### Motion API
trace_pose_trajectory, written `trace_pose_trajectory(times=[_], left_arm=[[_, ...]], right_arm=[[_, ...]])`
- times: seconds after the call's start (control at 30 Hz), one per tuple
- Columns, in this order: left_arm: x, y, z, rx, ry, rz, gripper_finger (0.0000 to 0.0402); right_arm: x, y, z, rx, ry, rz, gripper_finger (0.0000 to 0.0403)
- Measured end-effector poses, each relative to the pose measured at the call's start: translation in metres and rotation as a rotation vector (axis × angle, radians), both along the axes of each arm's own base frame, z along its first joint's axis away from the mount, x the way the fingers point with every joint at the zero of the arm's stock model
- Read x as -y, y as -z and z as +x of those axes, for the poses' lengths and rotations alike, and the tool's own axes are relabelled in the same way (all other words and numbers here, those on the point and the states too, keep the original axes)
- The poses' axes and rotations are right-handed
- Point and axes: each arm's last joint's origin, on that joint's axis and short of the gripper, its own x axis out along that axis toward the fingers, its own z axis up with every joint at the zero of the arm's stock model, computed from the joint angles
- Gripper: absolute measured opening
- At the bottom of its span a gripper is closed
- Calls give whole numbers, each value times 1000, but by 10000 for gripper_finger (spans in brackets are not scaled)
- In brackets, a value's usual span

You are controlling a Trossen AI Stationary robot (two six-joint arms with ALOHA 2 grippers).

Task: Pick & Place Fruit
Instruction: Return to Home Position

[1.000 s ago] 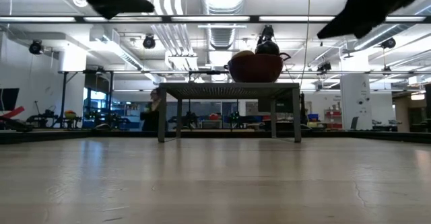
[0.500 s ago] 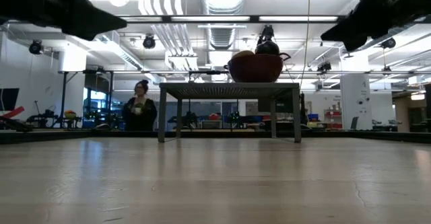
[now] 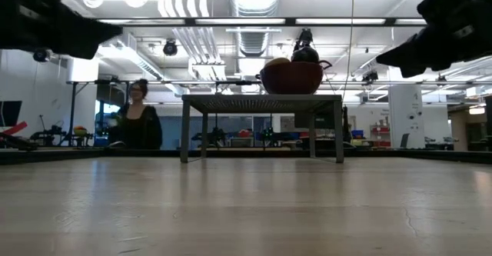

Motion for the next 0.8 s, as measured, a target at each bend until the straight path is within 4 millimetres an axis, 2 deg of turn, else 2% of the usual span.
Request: trace_pose_trajectory(times=[0.13, 0.37, 0.47, 0.6, 0.8], left_arm=[[1, 3, -6, 66, 103, -11, 7], [-2, 9, -15, -1, 103, -22, 3], [-3, 8, -15, -21, 82, -23, 7], [-5, 9, -15, -29, 16, -40, 10], [-5, 10, -14, -43, 13, -44, 11]], right_arm=[[0, 0, -8, 46, -54, 8, 8], [2, 8, -25, 21, -50, 42, 8], [2, 3, -31, 54, -80, 33, 8], [3, 2, -31, 16, -68, 22, 8], [3, 2, -30, 11, -45, 55, 8]])
